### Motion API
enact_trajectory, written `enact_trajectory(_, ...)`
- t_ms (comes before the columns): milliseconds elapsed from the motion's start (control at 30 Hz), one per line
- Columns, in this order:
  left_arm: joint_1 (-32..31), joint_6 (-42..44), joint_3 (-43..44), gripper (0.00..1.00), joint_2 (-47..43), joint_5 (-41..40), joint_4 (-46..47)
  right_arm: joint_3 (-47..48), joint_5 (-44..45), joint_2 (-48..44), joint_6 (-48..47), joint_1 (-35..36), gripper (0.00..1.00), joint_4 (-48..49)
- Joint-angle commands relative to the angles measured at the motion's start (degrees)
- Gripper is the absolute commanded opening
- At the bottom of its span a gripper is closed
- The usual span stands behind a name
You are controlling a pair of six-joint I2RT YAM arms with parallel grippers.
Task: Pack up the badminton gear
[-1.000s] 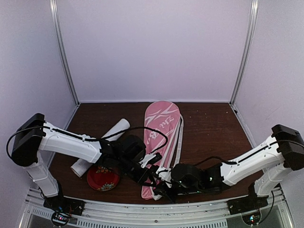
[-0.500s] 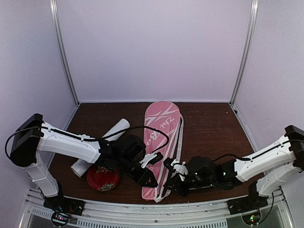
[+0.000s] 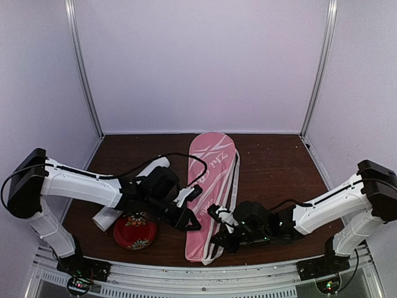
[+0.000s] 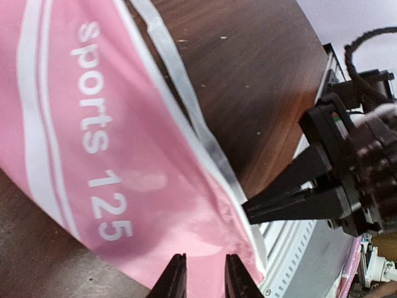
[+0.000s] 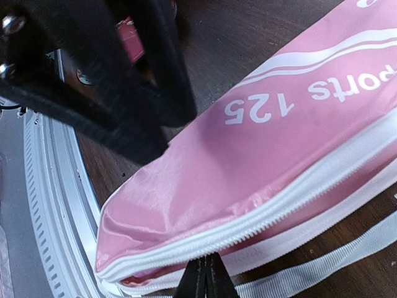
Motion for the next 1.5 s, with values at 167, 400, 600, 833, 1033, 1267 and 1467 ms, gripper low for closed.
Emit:
enact_trajectory(167, 2.33, -4.68, -3.69, 0.26, 1.35, -1.63, 6.74, 6.23, -5.78, 9.66, 0.33, -0.06, 0.02, 3.93)
enact_trajectory(400, 2.33, -3.09, -2.83, 0.33, 2.13, -2.80, 4.58, 6.02, -6.40, 11.34, 0.37, -0.02, 0.04, 4.92)
enact_trajectory(600, 2.37, 0.72, 2.80, 0.39, 3.51, -7.34, -2.68, -0.72, -6.02, 2.15, 1.28, -0.01, 0.12, 13.52)
enact_trajectory(833, 2.46, 5.49, 12.98, 0.44, 6.74, -15.11, -10.60, -5.00, 2.45, -15.07, -0.64, -1.13, 0.22, 3.44)
enact_trajectory(1033, 4.09, 10.04, 26.11, 0.53, 14.69, -18.50, -17.36, -8.90, 2.91, -24.39, 2.03, -8.16, 0.29, -0.47)
enact_trajectory(1267, 5.78, 13.89, 41.22, 0.58, 24.30, -22.41, -23.83, -8.32, 3.80, -33.50, 4.30, -17.92, 0.34, -7.92)
enact_trajectory(1467, 7.16, 16.24, 51.05, 0.58, 32.41, -22.52, -27.38, -7.86, 4.08, -36.74, 5.40, -23.36, 0.35, -11.43)
